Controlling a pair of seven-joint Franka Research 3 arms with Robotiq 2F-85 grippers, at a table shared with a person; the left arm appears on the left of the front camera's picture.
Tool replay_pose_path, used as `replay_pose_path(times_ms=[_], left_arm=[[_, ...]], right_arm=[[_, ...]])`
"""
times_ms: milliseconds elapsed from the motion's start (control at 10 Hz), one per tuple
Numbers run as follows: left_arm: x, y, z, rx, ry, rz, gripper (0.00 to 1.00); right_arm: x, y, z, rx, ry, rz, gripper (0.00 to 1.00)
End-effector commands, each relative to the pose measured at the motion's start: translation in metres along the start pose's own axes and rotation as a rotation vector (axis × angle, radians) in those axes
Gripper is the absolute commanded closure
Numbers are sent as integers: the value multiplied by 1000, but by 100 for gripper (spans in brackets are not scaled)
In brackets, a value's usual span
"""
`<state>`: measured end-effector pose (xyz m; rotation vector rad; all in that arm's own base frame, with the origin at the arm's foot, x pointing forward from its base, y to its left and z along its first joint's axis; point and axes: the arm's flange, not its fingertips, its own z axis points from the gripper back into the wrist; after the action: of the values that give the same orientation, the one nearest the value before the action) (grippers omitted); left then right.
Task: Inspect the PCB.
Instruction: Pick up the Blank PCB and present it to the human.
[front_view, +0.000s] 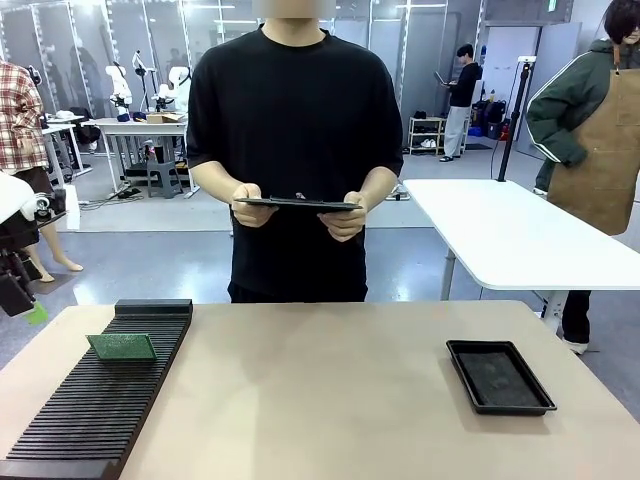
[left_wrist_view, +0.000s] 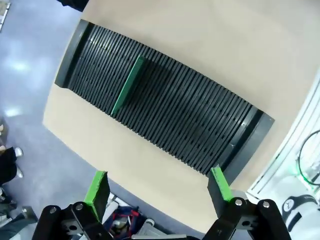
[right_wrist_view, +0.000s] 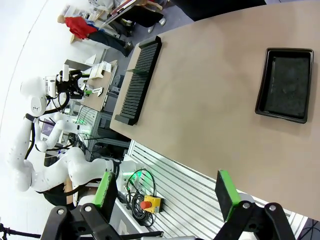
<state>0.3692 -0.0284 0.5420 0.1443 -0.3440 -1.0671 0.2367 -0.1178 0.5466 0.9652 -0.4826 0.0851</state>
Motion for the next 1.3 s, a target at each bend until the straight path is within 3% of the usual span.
replay_pose_path(times_ms=[0,100,200,400,600,1200], left_arm=[[-1,1,-1,-2,0,0,0],[7,6,-20,22,46,-212,0],[9,12,-35,8,-21,-369,0],[8,23,-71,39,-55,-563,0],[12,42,-106,17,-30,-598,0],[30,89,-205,-78,64,-537,0]], right_arm=[[0,-1,0,8,-3,19,0],[0,-1,0,8,-3,19,0],[0,-1,0,8,-3,19,0],[0,-1,0,8,-3,19,0],[0,-1,0,8,-3,19,0],[0,-1,0,8,-3,19,0]])
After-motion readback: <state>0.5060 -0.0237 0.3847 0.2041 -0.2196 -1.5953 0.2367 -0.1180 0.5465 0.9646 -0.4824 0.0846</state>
